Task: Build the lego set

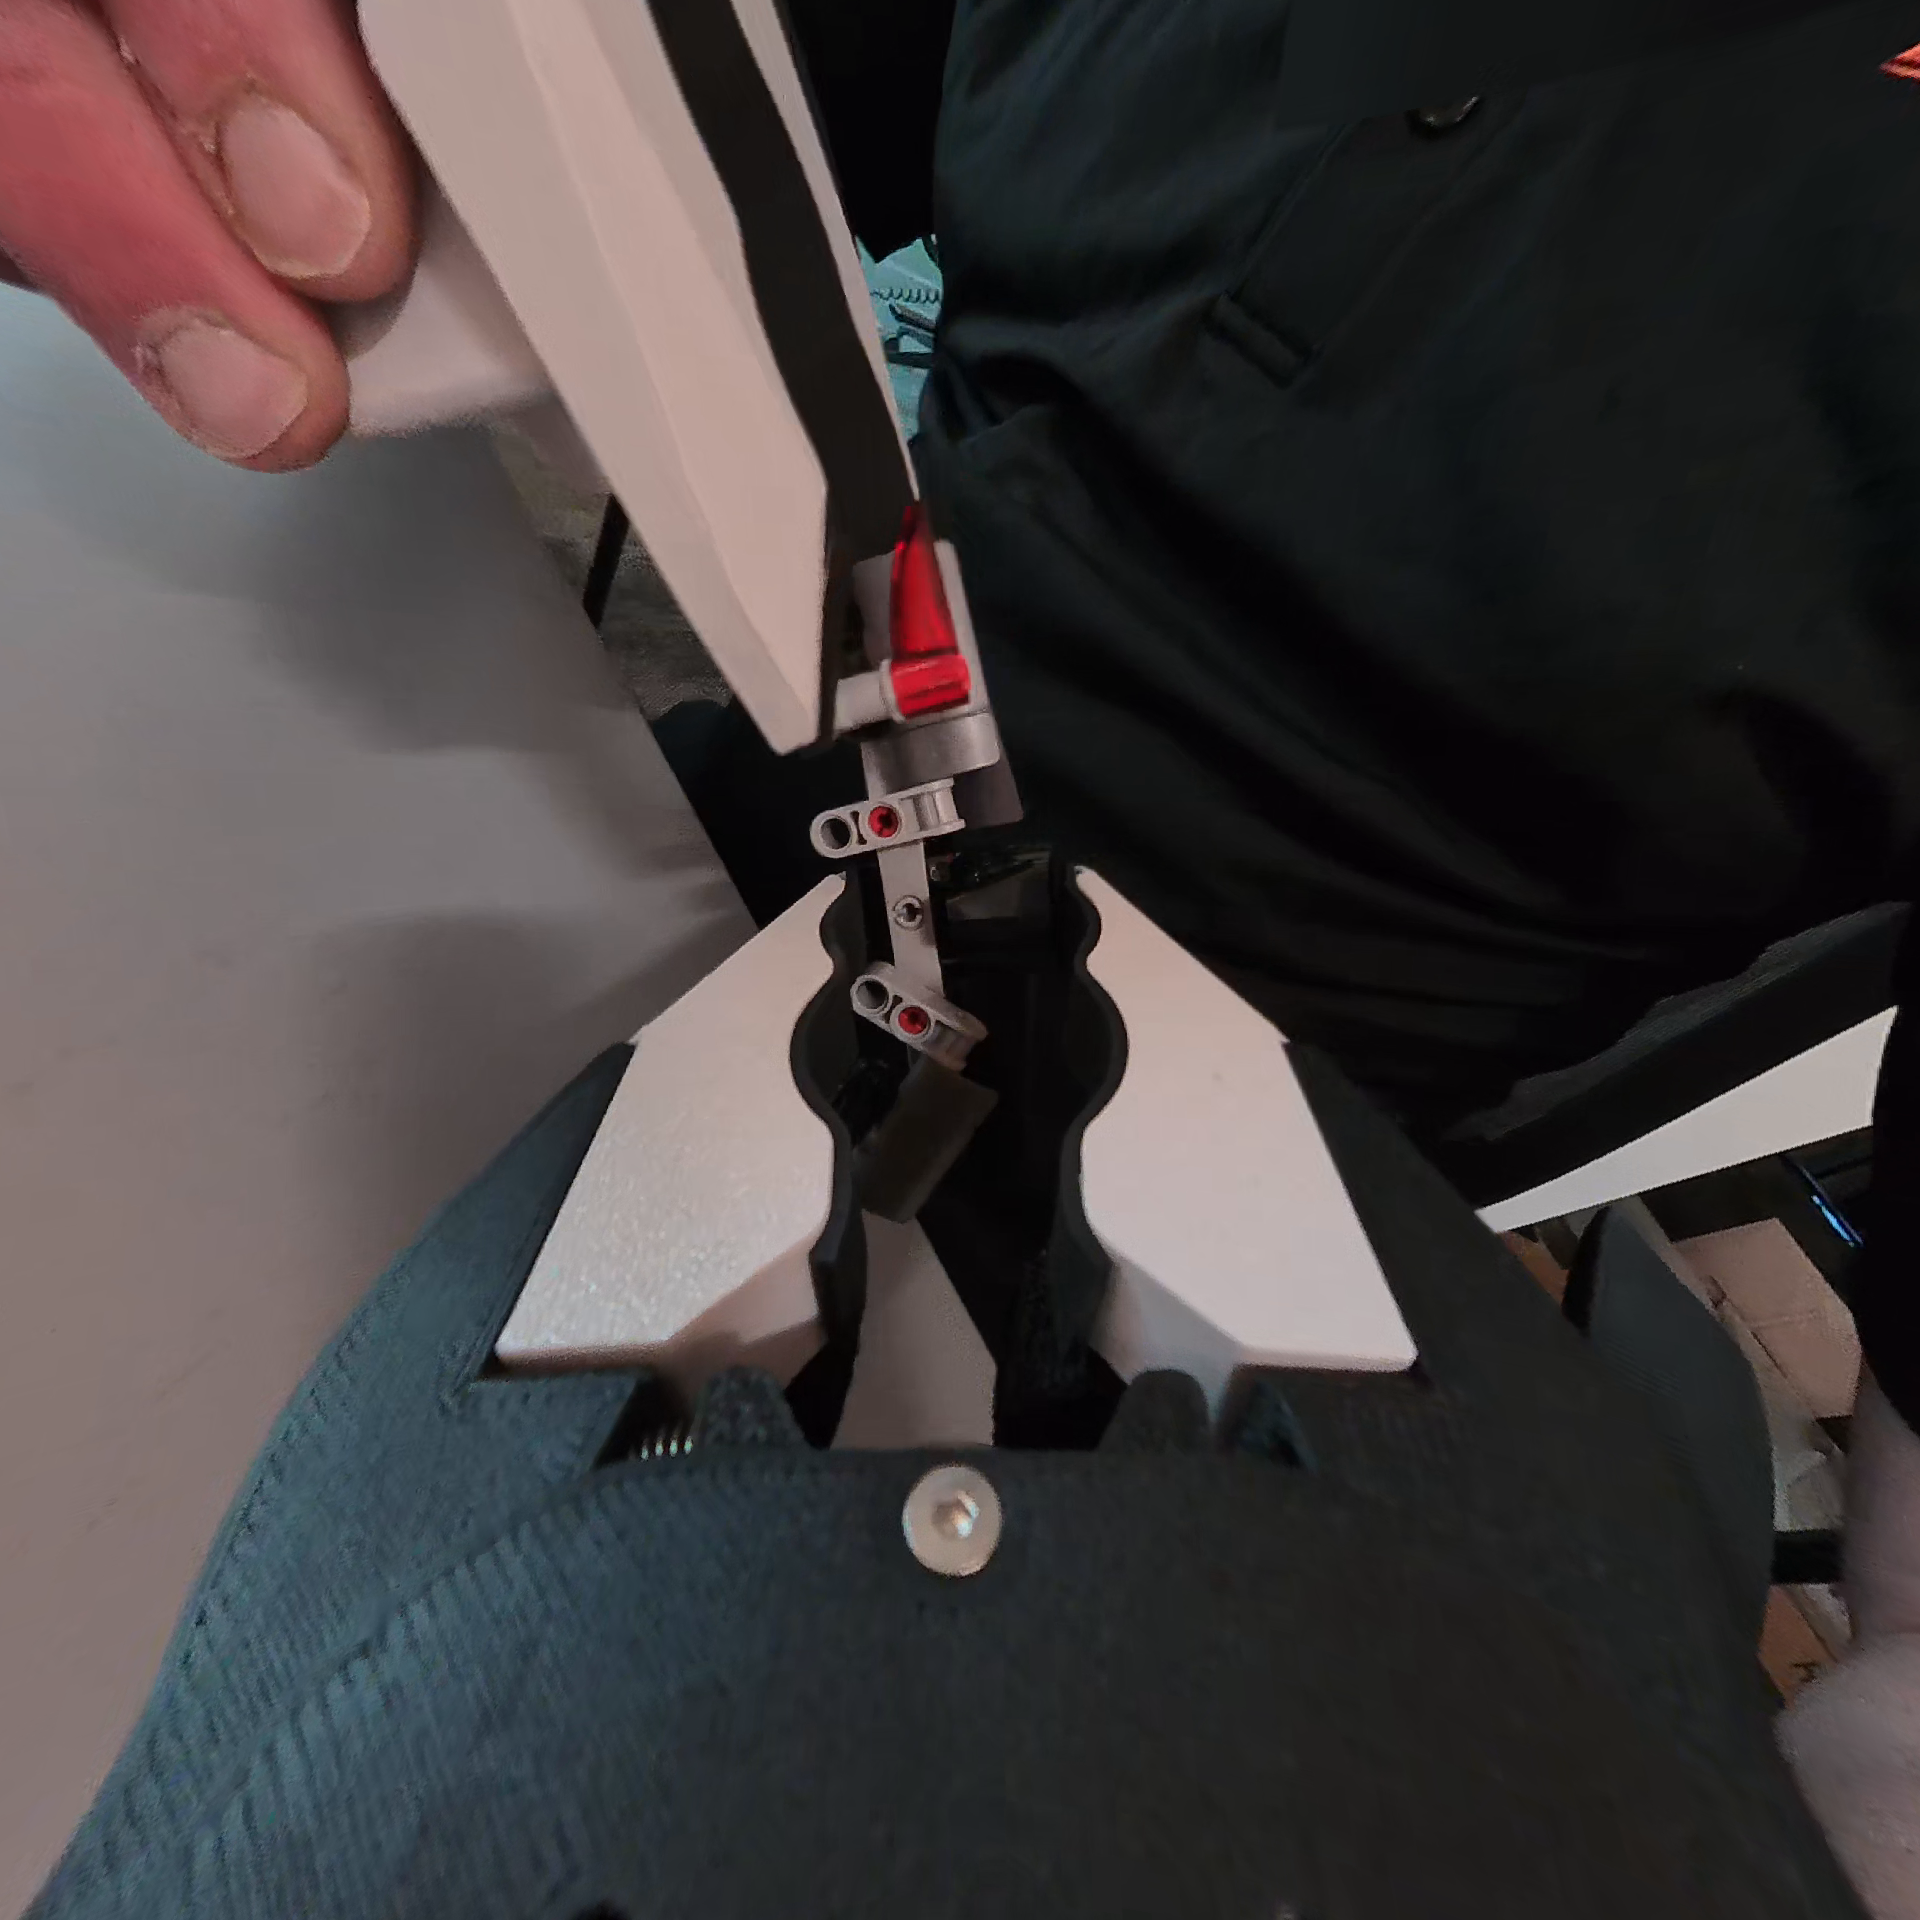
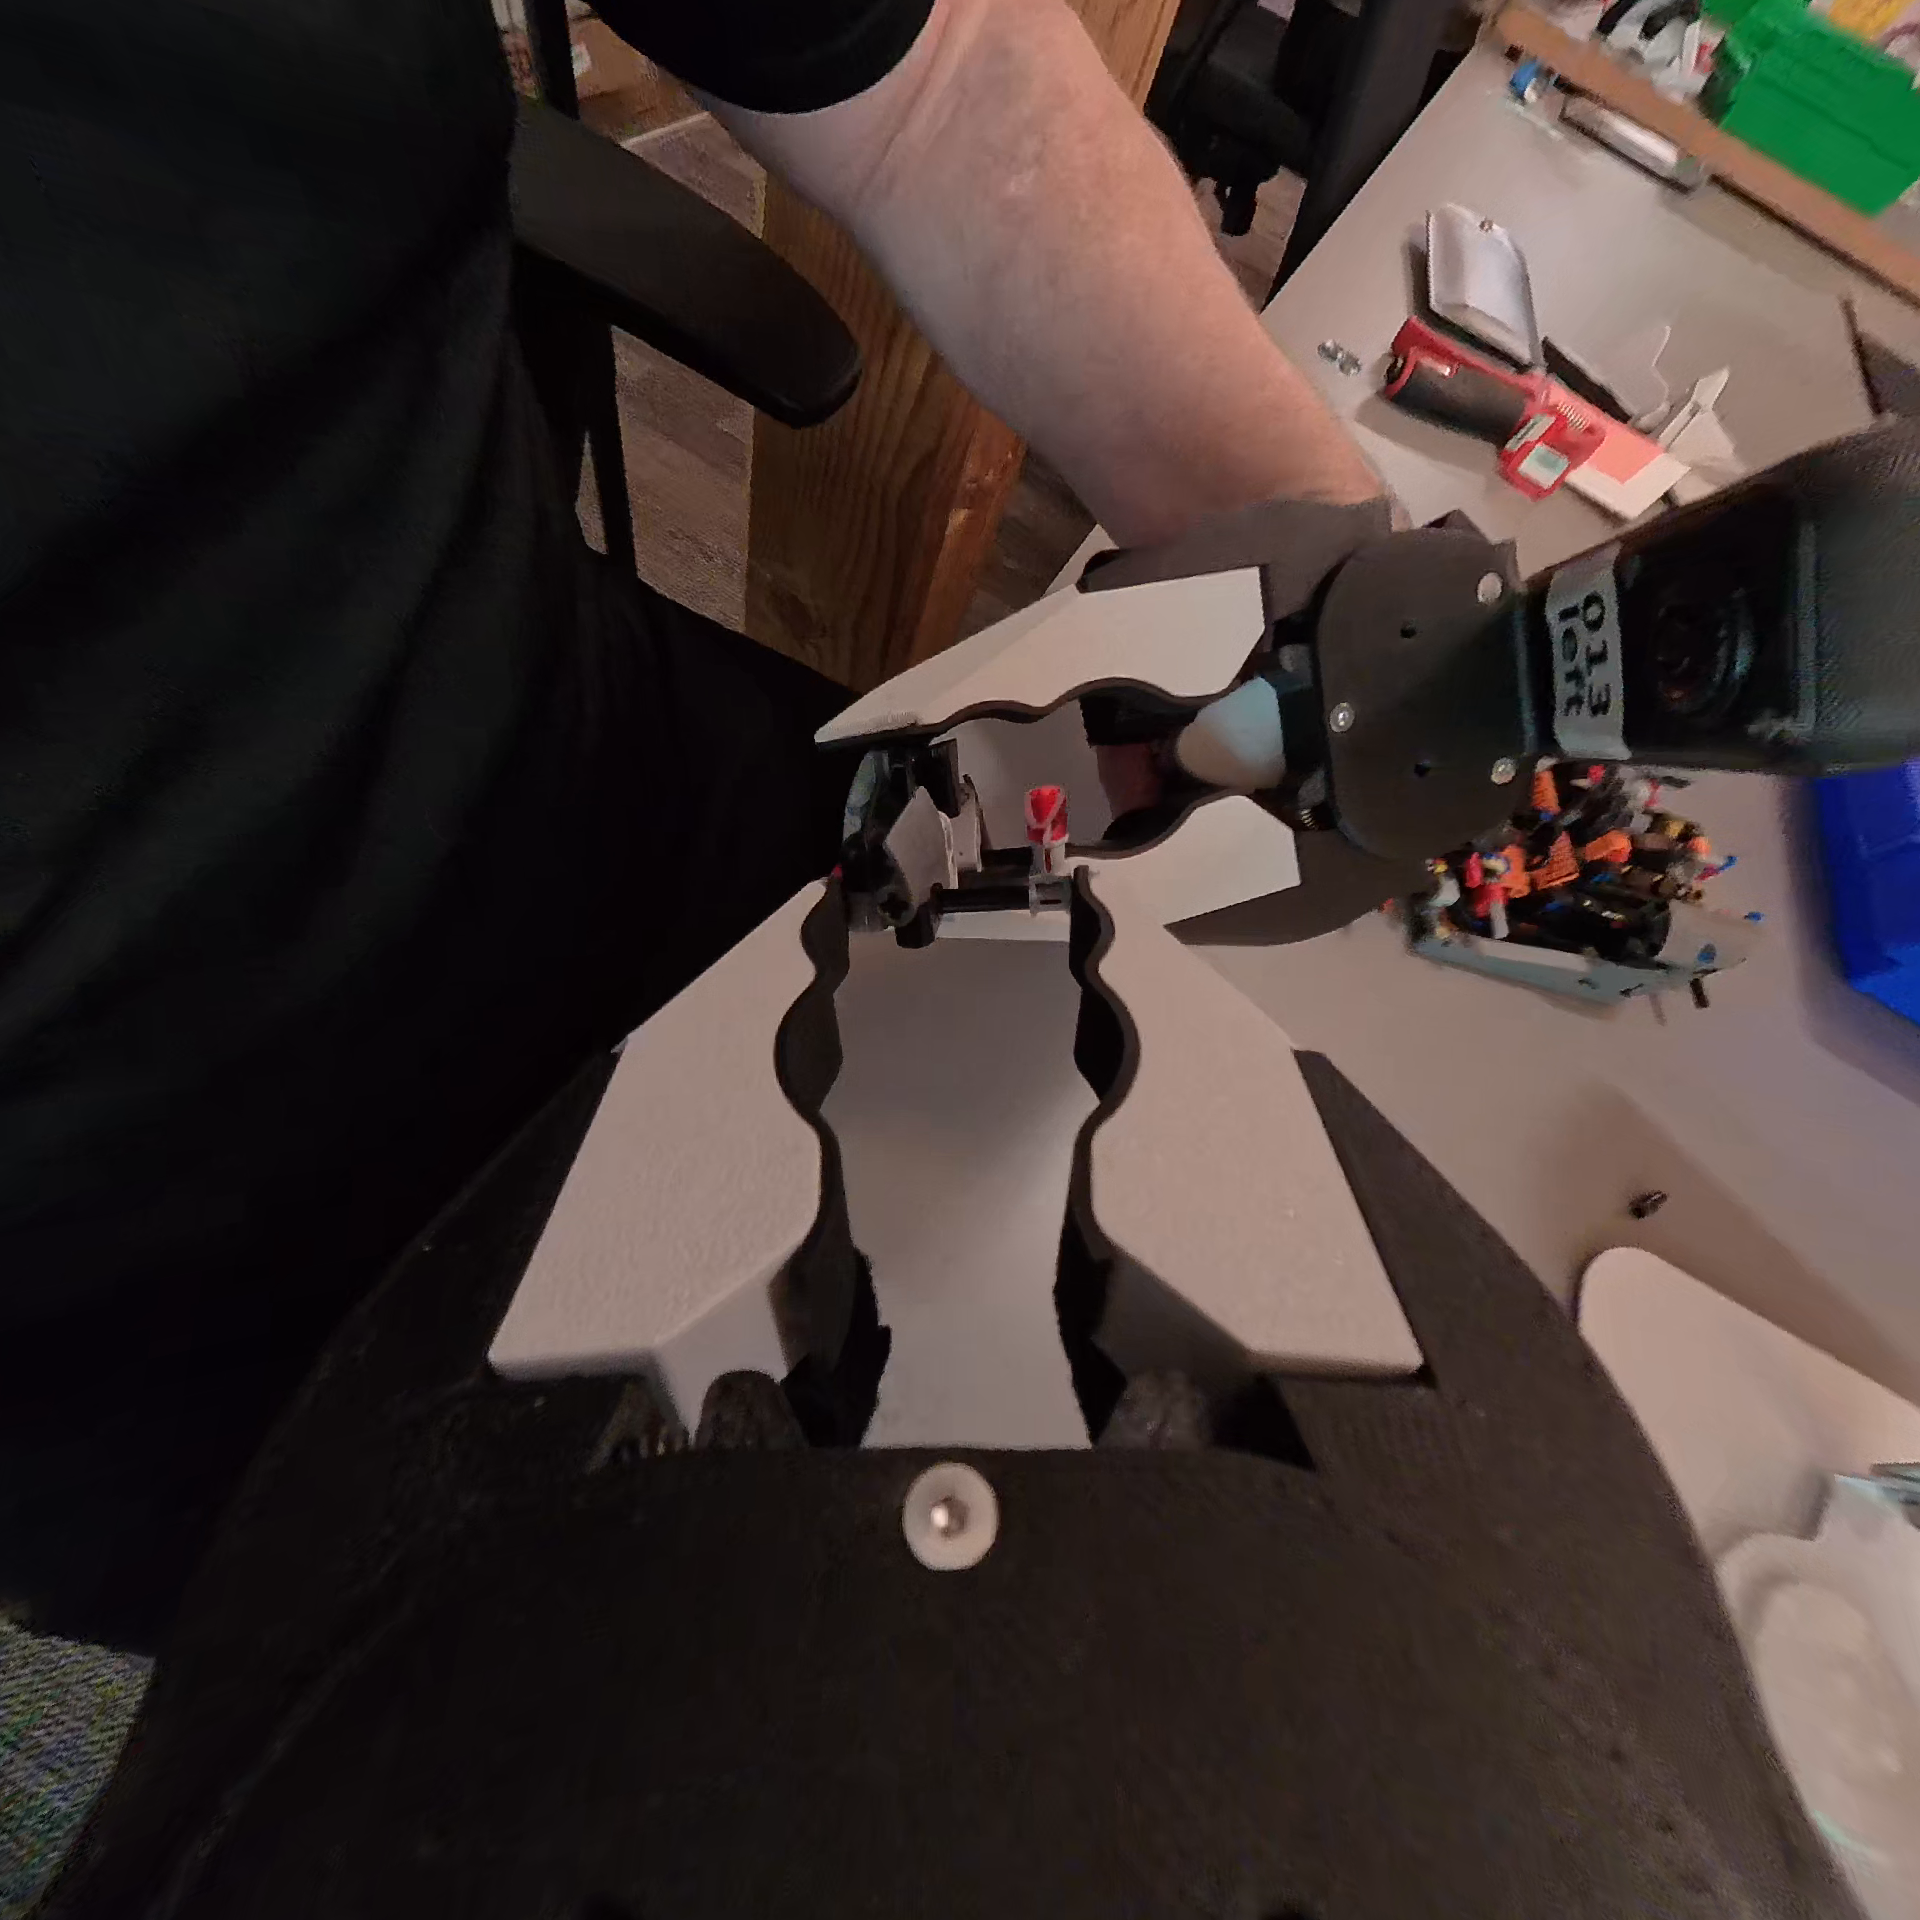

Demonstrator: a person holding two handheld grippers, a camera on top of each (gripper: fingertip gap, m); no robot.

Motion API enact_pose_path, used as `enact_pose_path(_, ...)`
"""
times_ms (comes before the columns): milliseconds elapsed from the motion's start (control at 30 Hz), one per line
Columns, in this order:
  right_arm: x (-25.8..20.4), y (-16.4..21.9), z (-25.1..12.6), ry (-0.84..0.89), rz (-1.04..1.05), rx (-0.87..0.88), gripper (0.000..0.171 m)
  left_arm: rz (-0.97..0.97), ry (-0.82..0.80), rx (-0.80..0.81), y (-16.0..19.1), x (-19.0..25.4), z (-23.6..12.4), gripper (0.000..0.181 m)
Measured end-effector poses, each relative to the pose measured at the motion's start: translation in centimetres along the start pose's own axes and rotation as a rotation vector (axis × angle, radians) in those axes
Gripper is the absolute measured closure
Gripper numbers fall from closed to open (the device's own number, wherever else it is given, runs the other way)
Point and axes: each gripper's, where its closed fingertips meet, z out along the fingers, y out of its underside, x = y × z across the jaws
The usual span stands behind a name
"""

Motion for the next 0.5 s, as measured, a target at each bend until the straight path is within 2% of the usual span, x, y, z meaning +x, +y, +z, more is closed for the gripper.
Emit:
enact_pose_path(133,0.2,1.6,0.6,0.019,-0.006,-0.062,0.12,-0.004,0.009,0.028,-0.3,-0.3,-0.3,0.147)
enact_pose_path(267,0.7,1.5,0.4,0.042,0.004,-0.041,0.124,-0.015,0.043,0.055,-0.6,-0.3,-0.8,0.147)
enact_pose_path(500,1.4,0.4,0.0,0.03,0.046,0.024,0.117,-0.002,0.101,0.126,-1.4,0.1,-1.4,0.147)
